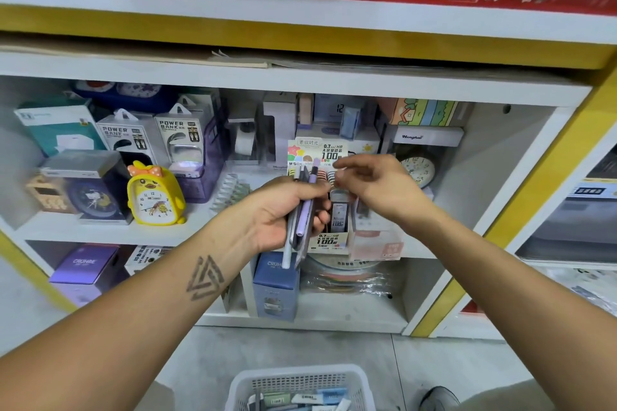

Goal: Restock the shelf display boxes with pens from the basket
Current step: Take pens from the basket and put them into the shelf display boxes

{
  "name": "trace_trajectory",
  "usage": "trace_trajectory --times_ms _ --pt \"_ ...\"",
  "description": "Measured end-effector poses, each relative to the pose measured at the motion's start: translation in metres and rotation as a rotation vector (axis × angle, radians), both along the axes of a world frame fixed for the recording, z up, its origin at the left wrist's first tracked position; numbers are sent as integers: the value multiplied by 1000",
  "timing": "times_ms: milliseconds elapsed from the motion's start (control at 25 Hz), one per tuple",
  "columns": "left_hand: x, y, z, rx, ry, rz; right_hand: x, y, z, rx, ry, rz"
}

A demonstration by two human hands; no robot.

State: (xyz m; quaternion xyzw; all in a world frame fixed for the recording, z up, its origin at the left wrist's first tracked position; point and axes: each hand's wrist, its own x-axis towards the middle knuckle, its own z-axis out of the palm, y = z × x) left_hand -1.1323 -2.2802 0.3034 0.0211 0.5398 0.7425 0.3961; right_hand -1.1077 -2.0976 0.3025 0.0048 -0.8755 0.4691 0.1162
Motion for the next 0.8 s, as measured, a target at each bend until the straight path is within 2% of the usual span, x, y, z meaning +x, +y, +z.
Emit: trace_trajectory --times_ms 40,120,240,400,480,560,680,720,800 --pt "3 1 0 -7 8 -46 0 -3 2 -214 -58 -15" --pt "7 4 0 -9 27 -108 1 -6 6 -428 -133 0" --pt "9 6 2 -3 47 -156 3 -4 10 -543 -160 11" --pt "7 10 -2 -112 35 -178 1 19 20 -702 42 -229" --pt "4 10 -4 -156 -21 -133 0 31 23 -592 131 -323" --pt "0 8 -5 -124 -71 -58 1 40 23 -370 192 -326" --pt "-7 7 -4 -27 -86 57 7 46 16 136 244 -243" --pt "-8 7 -4 -9 -87 91 10 45 13 247 238 -202" --pt "-9 8 -5 7 -100 152 12 44 5 320 232 -124"
